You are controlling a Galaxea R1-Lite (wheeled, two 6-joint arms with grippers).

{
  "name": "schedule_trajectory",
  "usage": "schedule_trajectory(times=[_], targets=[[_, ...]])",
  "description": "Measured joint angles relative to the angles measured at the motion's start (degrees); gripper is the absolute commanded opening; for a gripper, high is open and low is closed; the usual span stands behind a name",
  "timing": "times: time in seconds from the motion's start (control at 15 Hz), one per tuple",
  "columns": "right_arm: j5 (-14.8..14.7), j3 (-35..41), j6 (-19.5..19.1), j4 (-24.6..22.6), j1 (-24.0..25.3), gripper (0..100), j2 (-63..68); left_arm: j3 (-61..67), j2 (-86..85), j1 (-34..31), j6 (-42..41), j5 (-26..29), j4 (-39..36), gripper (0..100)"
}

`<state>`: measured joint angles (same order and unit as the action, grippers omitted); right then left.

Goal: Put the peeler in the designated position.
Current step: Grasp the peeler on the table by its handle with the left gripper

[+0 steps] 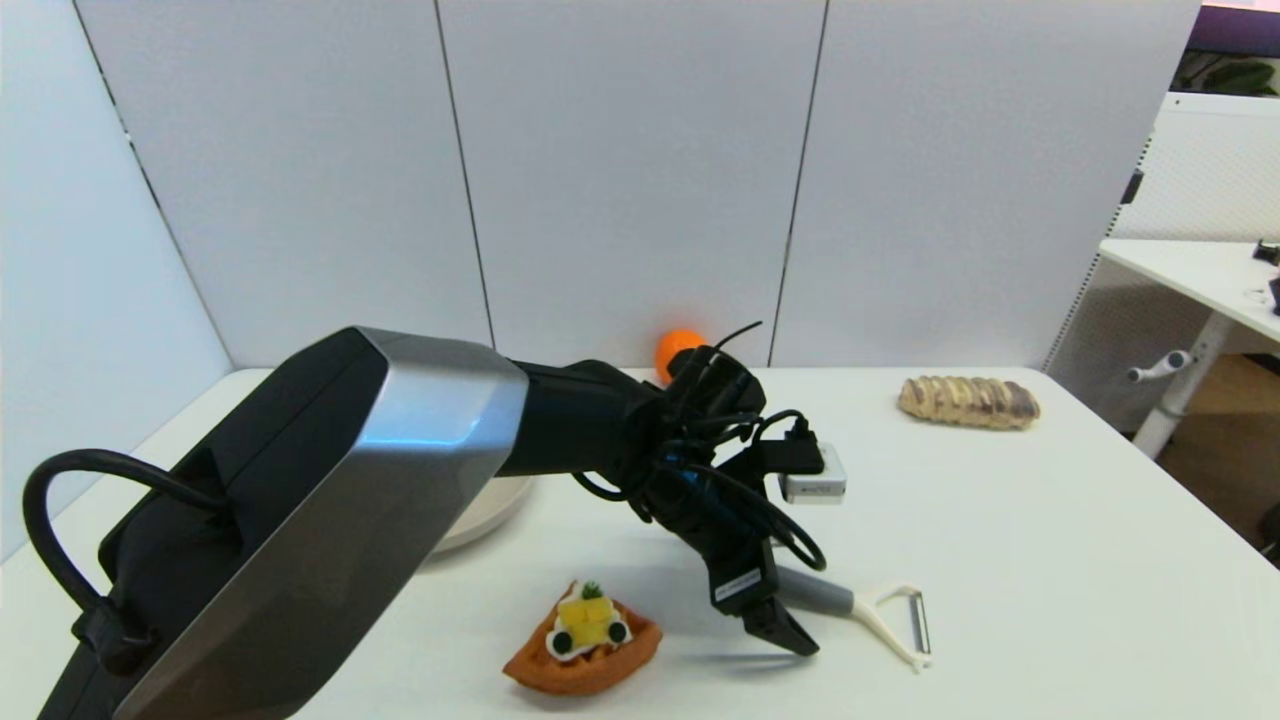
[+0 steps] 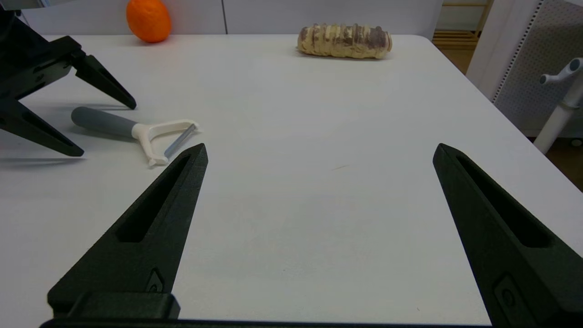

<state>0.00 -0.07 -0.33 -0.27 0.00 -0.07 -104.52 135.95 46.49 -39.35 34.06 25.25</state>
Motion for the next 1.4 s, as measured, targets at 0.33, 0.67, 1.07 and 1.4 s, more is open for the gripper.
schedule_trajectory(times=[0.33,0.67,1.07,1.4], targets=[[0.0,0.0,0.0,0.0,0.0,100,0.0,-0.1,-0.1,0.0,-0.2,-3.1,0.0,100],[0.0,0.0,0.0,0.0,0.0,100,0.0,-0.1,-0.2,0.1,-0.2,-4.0,0.0,100],[0.0,0.0,0.0,0.0,0.0,100,0.0,0.0,-0.5,0.2,0.1,-4.0,0.2,0],[0.0,0.0,0.0,0.0,0.0,100,0.0,0.0,-1.1,0.4,0.1,-4.0,0.2,0]])
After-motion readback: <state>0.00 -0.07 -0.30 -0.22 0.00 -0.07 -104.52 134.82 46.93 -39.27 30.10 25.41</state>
